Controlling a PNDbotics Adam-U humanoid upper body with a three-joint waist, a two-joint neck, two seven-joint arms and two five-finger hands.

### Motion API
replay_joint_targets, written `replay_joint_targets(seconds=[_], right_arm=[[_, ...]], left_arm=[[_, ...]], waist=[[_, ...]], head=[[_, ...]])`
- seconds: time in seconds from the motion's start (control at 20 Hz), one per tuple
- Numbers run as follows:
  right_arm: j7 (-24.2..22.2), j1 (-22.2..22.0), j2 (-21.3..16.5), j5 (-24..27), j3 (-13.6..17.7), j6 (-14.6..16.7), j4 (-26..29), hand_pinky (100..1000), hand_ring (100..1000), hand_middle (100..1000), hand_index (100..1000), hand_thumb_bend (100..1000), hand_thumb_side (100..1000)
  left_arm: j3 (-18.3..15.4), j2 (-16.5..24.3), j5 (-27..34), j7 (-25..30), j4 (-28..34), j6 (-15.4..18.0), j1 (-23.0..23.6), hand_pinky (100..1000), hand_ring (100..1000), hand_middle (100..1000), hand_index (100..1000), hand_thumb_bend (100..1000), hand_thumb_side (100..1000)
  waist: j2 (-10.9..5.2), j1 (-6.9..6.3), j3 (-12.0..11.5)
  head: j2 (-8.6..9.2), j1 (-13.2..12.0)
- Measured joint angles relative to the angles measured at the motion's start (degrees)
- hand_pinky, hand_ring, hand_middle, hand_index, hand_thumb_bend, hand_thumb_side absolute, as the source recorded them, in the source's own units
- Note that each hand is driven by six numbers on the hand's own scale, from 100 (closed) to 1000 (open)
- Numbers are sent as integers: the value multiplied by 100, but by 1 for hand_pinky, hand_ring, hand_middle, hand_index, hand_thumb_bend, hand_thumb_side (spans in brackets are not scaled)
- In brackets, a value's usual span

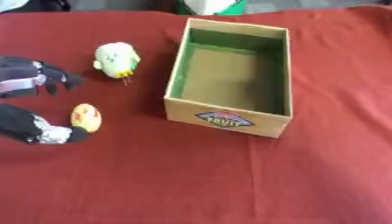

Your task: Pick up objects on the table and place them in the box.

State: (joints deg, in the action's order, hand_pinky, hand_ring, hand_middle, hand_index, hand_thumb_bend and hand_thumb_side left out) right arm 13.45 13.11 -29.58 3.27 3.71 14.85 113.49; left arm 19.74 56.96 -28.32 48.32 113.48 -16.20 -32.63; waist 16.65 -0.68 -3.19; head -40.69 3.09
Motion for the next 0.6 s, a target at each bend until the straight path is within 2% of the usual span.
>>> replay_joint_targets(seconds=[0.2, 0.6], right_arm=[[-7, 2, 23, -14, -18, -7, 0, 809, 776, 627, 911, 100, 883], [-32, 5, 69, -24, -23, -28, 0, 810, 775, 624, 910, 100, 882]], left_arm=[[97, -36, -167, -3, -161, -39, -26, 698, 771, 782, 966, 530, 777], [245, -169, -927, -44, -655, 62, -72, 698, 781, 787, 961, 531, 791]], waist=[[28, 9, 8], [99, 21, 37]], head=[[42, -27], [101, -70]])
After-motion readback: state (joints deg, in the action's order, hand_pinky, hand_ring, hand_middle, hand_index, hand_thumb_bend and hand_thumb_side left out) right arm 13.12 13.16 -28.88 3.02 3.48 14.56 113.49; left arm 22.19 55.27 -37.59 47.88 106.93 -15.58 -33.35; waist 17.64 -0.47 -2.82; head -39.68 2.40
